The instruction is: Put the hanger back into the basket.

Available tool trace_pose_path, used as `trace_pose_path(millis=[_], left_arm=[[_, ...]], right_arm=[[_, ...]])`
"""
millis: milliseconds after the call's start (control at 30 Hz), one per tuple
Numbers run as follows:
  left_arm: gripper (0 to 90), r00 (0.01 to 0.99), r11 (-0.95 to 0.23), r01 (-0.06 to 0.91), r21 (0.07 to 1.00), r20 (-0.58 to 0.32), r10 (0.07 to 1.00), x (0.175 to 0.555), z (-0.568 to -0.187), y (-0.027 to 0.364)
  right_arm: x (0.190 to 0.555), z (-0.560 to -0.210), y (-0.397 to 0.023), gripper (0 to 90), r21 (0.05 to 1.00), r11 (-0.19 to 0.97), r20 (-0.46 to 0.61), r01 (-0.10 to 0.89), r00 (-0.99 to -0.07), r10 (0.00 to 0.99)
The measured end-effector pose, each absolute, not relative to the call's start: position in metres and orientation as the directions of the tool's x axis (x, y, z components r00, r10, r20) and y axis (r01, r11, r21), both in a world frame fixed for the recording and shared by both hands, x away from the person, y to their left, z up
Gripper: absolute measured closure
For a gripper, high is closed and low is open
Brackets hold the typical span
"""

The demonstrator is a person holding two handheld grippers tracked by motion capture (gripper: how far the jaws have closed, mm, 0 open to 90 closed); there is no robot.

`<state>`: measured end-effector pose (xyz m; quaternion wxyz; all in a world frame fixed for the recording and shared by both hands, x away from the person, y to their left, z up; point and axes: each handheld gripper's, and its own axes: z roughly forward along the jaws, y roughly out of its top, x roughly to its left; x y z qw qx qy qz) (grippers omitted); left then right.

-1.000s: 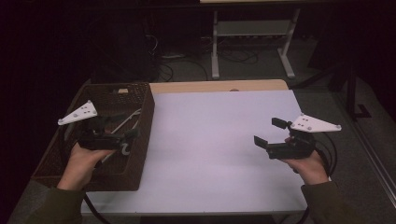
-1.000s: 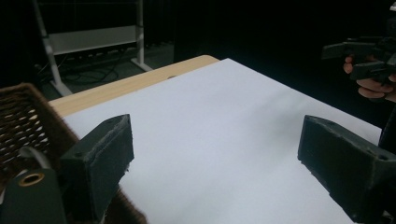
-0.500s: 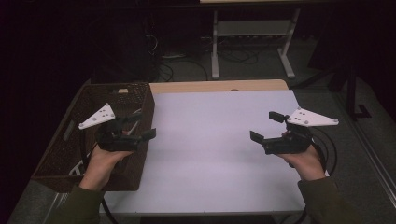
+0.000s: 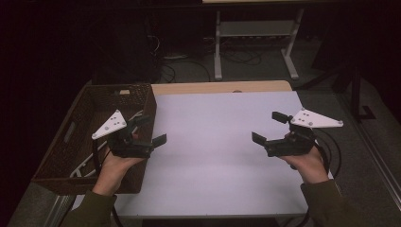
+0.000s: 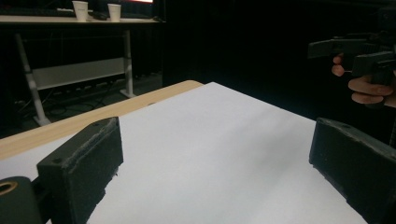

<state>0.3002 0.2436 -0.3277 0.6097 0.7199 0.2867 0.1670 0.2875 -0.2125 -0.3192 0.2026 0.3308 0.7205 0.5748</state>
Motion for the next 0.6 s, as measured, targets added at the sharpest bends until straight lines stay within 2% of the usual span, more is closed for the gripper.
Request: trace_pose_path(millis=[600], left_arm=[[2.4, 0.786, -0.091, 0.212, 0.973, -0.114, 0.608, 0.3005, -0.3281, 0.2433]], right_arm=[[0.2872, -0.3221, -0.2126, 0.0, 0.959, 0.123, 0.096, 0.254, -0.703, 0.705]])
